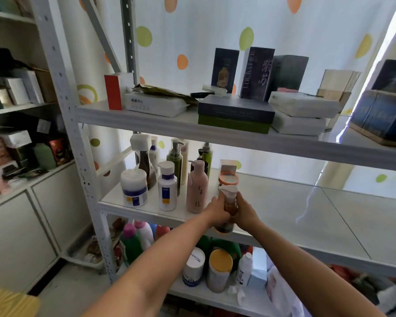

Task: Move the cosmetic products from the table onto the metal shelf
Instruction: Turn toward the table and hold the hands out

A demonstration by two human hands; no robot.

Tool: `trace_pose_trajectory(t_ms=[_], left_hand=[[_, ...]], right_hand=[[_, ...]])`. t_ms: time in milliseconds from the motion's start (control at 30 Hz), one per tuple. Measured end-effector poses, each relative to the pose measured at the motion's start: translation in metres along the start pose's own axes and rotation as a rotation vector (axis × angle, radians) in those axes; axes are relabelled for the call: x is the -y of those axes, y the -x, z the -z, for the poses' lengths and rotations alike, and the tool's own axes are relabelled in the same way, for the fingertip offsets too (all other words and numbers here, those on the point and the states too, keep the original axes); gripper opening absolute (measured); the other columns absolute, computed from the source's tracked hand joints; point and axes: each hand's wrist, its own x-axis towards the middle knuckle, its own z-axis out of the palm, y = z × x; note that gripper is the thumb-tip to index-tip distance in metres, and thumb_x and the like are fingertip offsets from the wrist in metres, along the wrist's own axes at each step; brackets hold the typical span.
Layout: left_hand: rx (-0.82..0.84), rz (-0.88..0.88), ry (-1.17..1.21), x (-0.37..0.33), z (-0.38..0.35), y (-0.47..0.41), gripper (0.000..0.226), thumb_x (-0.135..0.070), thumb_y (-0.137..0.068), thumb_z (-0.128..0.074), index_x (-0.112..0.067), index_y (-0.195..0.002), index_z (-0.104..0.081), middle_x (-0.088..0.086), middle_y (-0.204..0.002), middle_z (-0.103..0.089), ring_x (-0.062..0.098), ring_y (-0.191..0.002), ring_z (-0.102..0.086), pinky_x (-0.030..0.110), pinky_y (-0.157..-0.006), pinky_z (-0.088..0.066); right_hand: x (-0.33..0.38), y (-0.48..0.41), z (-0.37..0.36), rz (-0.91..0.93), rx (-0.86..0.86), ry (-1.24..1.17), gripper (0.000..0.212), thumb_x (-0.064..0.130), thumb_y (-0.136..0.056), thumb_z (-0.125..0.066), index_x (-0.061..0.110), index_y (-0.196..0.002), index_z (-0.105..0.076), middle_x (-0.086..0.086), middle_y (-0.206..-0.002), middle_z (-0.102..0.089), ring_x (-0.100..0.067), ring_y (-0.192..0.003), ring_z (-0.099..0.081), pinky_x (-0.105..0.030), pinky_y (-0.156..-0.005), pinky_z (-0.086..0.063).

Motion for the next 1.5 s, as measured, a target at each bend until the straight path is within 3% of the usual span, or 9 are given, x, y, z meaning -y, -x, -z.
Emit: trace_pose_trajectory(t_ms=[233,400,533,700,900,1000,1167,1367,1500], left_hand=[[0.06,0.038,0.039,-0.004,0.004,-0.048,0.084,-0.028,-0.059,-0.065,-0.021,-0.137,-0.034,0.008,-0.123,-0.054,0.026,-0.116,-0.056,0.046,-0.101,-0.047],[0.078,0.031,0.064,-0.021,0.018,-0.046,0.103,-0.023,-0.069,-0.069,-0.022,-0.151,-0.008,0.011,-0.138,-0.044,0.028,-0.129,-0.045,0.043,-0.109,-0.039],[0.065,0.015,0.025,-0.026,0.025,-0.054,0.096,-0.018,-0.079,-0.07,-0.027,-0.151,-0.007,0.012,-0.145,-0.038,0.029,-0.136,-0.038,0.047,-0.112,-0.035],[0.044,0.034,-0.054,-0.011,0.016,-0.083,0.1,-0.037,-0.075,-0.072,-0.035,-0.147,-0.003,0.01,-0.14,-0.043,0.028,-0.129,-0.047,0.049,-0.106,-0.042],[0.017,0.01,-0.173,-0.003,0.014,-0.094,0.106,-0.058,-0.059,-0.067,-0.034,-0.145,-0.011,0.006,-0.133,-0.049,0.025,-0.123,-0.051,0.048,-0.103,-0.044],[-0.011,0.0,-0.263,-0.015,0.024,-0.074,0.109,-0.054,-0.065,-0.071,-0.029,-0.148,-0.007,0.009,-0.143,-0.038,0.029,-0.133,-0.039,0.047,-0.109,-0.037],[0.011,-0.027,-0.372,-0.025,0.028,-0.04,0.118,-0.04,-0.083,-0.068,-0.013,-0.148,0.026,0.009,-0.159,0.019,0.027,-0.148,0.008,0.042,-0.121,-0.008],[0.016,-0.035,-0.459,-0.021,0.01,-0.001,0.109,-0.032,-0.089,-0.062,-0.014,-0.147,0.028,0.006,-0.158,0.026,0.022,-0.146,0.019,0.037,-0.119,0.002],[0.06,0.001,-0.561,-0.005,-0.004,0.035,0.109,-0.035,-0.089,-0.062,-0.012,-0.146,0.028,0.005,-0.156,0.029,0.021,-0.145,0.023,0.037,-0.118,0.01]], right_hand=[[-0.018,-0.045,0.003,-0.051,0.016,0.003,0.075,0.016,-0.079,-0.073,0.019,-0.14,-0.03,-0.012,-0.133,-0.053,-0.031,-0.12,-0.053,-0.045,-0.101,-0.045],[-0.028,-0.072,0.004,-0.064,0.039,-0.011,0.074,0.014,-0.081,-0.071,0.018,-0.141,-0.028,-0.014,-0.133,-0.053,-0.032,-0.118,-0.054,-0.041,-0.097,-0.046],[-0.032,-0.088,0.002,-0.058,0.036,0.001,0.075,0.013,-0.085,-0.066,0.021,-0.145,-0.021,-0.013,-0.14,-0.047,-0.032,-0.124,-0.05,-0.043,-0.101,-0.046],[-0.036,-0.103,0.002,-0.043,0.084,-0.007,0.085,0.015,-0.085,-0.067,0.025,-0.148,-0.011,-0.01,-0.147,-0.038,-0.031,-0.131,-0.043,-0.043,-0.106,-0.041],[-0.042,-0.105,-0.001,-0.034,0.055,0.01,0.086,0.019,-0.083,-0.069,0.024,-0.148,-0.014,-0.007,-0.148,-0.037,-0.029,-0.131,-0.044,-0.043,-0.104,-0.043],[-0.042,-0.101,-0.002,-0.019,0.034,0.024,0.086,0.023,-0.082,-0.069,0.025,-0.148,-0.014,-0.006,-0.147,-0.038,-0.029,-0.128,-0.047,-0.042,-0.1,-0.046],[-0.044,-0.085,-0.003,0.016,0.048,-0.006,0.102,0.037,-0.072,-0.077,0.024,-0.149,-0.011,-0.005,-0.152,-0.029,-0.024,-0.136,-0.035,-0.045,-0.109,-0.038],[-0.067,-0.041,-0.015,0.026,0.141,0.271,0.111,0.048,-0.079,-0.068,0.01,-0.149,0.01,-0.007,-0.159,0.007,-0.024,-0.147,0.004,-0.035,-0.121,-0.003],[-0.076,-0.014,-0.035,-0.004,0.23,0.332,0.117,0.054,-0.079,-0.066,0.009,-0.148,0.017,-0.009,-0.157,0.018,-0.024,-0.146,0.014,-0.035,-0.119,0.002]])
